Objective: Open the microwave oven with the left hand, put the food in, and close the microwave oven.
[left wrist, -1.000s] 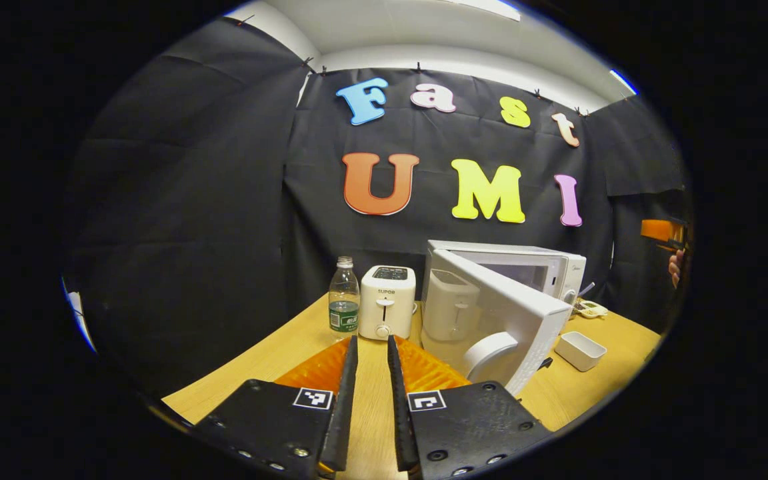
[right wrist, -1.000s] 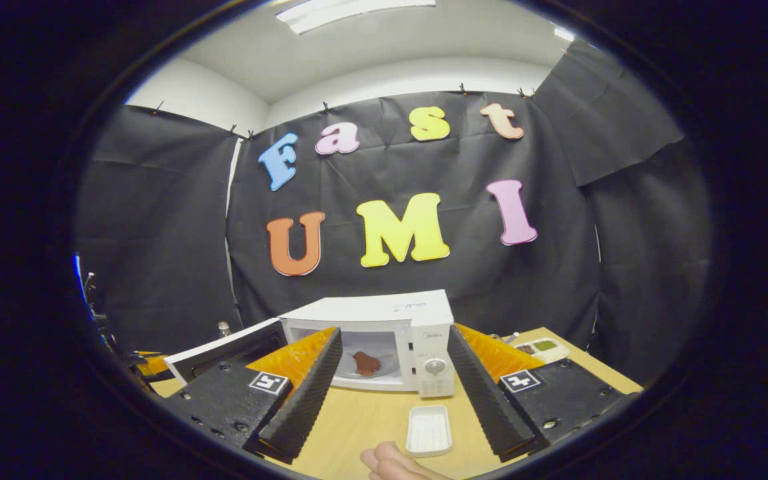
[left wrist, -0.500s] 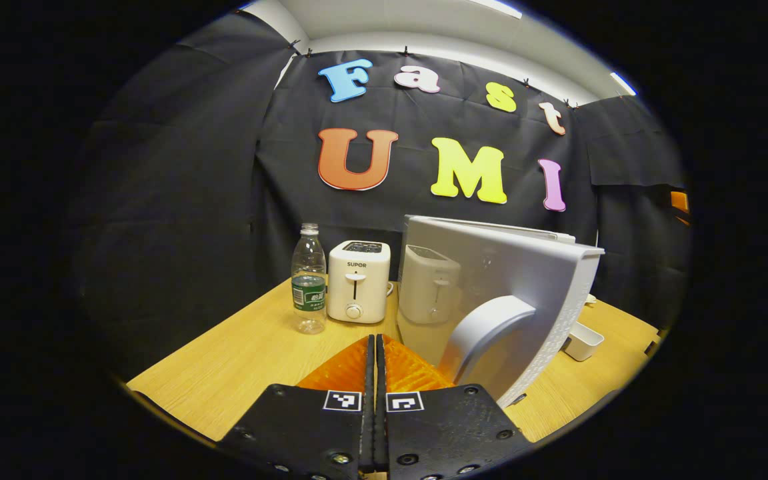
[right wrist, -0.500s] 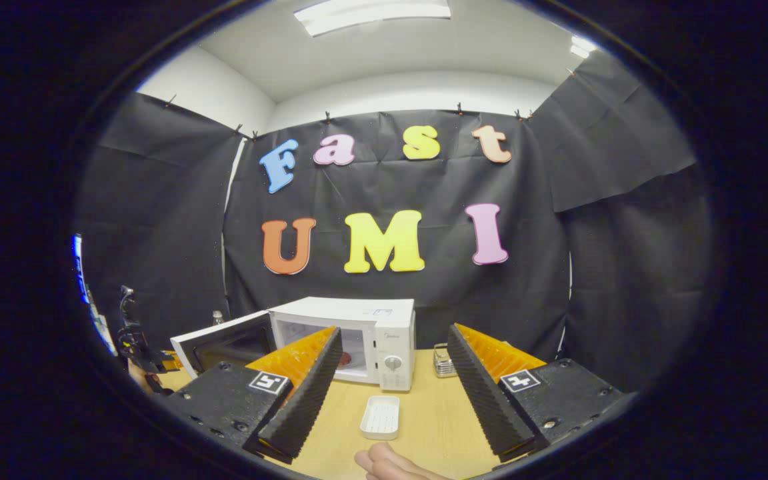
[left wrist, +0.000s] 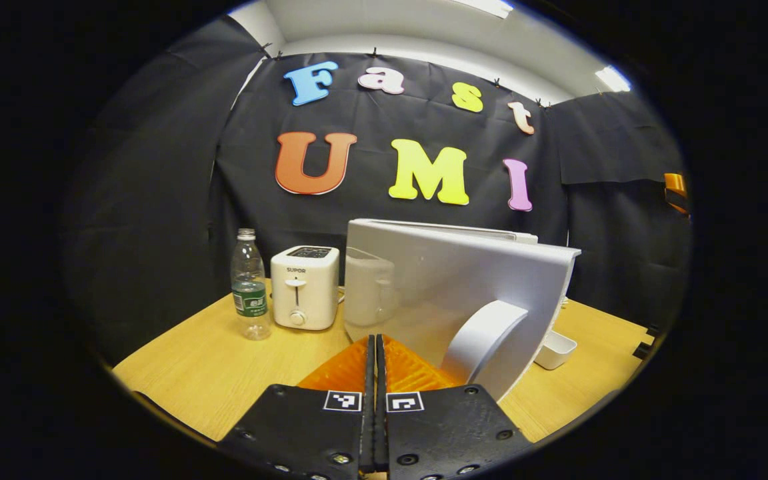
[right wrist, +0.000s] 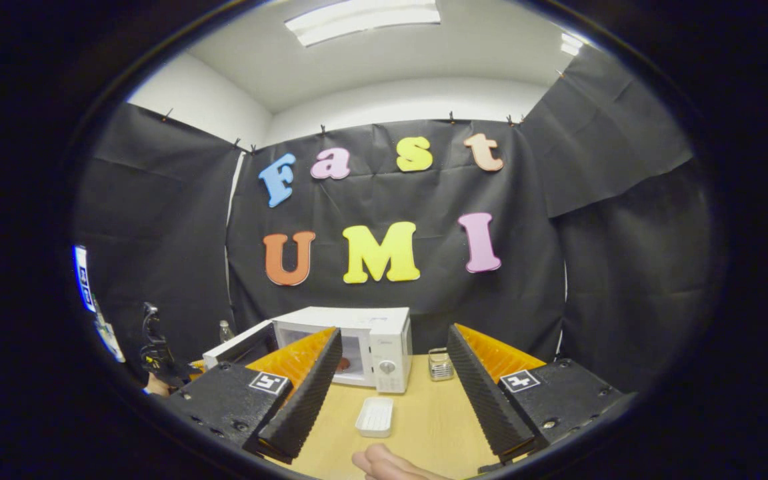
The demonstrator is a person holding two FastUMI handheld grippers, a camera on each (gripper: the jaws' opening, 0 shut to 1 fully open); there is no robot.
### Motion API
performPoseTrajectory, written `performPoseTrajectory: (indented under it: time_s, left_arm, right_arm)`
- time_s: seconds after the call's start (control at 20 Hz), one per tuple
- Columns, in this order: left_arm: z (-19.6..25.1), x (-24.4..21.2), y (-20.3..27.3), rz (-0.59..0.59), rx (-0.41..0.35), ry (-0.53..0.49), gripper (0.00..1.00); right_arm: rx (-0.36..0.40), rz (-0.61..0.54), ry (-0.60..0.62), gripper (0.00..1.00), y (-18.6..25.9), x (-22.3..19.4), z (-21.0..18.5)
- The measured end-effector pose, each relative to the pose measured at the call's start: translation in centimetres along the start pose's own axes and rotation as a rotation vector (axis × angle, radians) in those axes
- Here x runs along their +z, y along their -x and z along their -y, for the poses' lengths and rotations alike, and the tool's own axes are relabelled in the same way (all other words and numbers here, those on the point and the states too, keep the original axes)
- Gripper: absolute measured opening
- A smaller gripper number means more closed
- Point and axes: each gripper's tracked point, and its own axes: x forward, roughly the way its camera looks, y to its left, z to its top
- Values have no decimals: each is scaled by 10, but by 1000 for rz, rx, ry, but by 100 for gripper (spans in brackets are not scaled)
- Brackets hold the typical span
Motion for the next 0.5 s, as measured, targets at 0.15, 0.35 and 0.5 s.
performPoseTrajectory:
  time_s: [0.15, 0.35, 0.5]
  left_arm:
    - [31, -1, -19, -2, -42, -24, 0]
    - [67, 0, -43, -17, -82, -43, 0]
    - [90, 0, -59, -26, -107, -46, 0]
  right_arm:
    - [-10, 17, 27, 100, 4, 8, 10]
    - [-18, 33, 45, 90, 3, 11, 22]
    - [-21, 20, 45, 100, -5, 3, 33]
